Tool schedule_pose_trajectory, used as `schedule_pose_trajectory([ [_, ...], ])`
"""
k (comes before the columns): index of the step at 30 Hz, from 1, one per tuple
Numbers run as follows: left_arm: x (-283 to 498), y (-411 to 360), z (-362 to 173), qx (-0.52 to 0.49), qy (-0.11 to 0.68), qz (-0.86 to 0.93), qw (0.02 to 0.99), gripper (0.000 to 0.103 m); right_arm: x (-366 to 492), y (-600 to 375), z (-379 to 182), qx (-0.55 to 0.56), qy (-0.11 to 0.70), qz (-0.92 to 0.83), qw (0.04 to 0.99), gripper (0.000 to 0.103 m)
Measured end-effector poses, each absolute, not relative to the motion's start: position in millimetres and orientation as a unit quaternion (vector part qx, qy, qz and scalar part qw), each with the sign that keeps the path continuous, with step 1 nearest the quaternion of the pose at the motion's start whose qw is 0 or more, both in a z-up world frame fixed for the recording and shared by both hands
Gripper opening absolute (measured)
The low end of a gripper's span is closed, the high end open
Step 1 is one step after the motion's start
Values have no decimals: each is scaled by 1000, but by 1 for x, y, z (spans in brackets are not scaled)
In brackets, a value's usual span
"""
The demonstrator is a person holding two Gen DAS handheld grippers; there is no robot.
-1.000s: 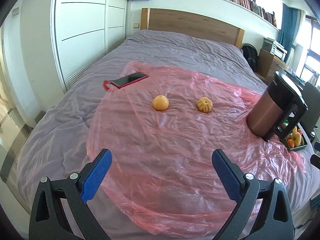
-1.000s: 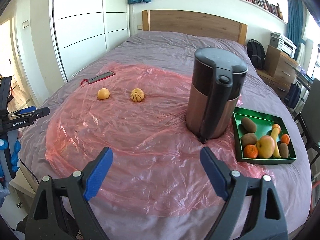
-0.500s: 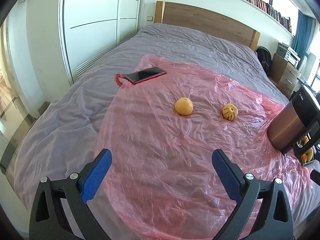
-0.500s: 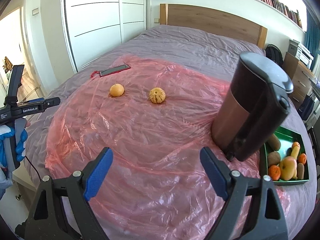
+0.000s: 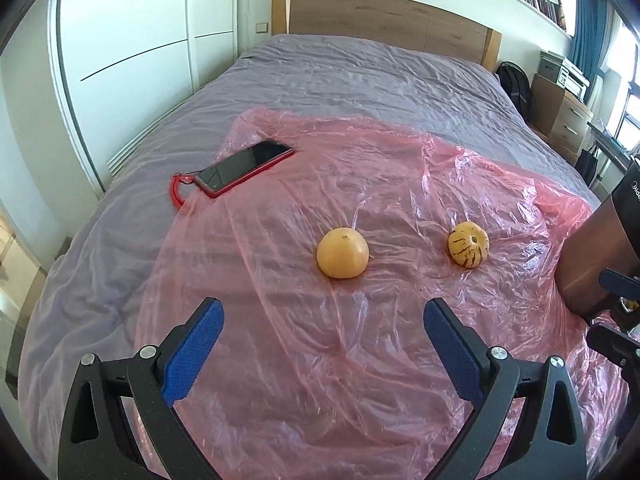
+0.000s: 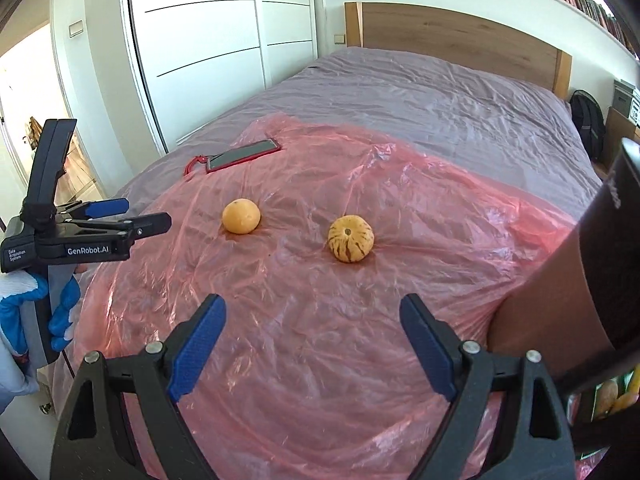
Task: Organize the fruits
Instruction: 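Close left gripper on the grapefruit while right gripper closes on the striped gourd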
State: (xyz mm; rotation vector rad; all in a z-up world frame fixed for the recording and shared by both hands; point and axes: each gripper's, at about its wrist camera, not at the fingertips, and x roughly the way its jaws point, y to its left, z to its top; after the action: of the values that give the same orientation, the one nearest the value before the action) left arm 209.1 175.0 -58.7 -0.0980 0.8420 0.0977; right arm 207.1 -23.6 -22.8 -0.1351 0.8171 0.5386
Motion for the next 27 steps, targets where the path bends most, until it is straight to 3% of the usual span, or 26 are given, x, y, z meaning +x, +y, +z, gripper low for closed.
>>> schedule_pose_trajectory([
  [6,254,167,-82,-35,421,36,906,97,260,-10,-46,-62,395,254,881,103],
  [22,312,175,-139,-24,459,41,887,75,336,21,-112,-70,419,241,872,103],
  [27,315,175,-148,-22,463,40,885,72,345,21,-126,-65,430,237,869,89],
])
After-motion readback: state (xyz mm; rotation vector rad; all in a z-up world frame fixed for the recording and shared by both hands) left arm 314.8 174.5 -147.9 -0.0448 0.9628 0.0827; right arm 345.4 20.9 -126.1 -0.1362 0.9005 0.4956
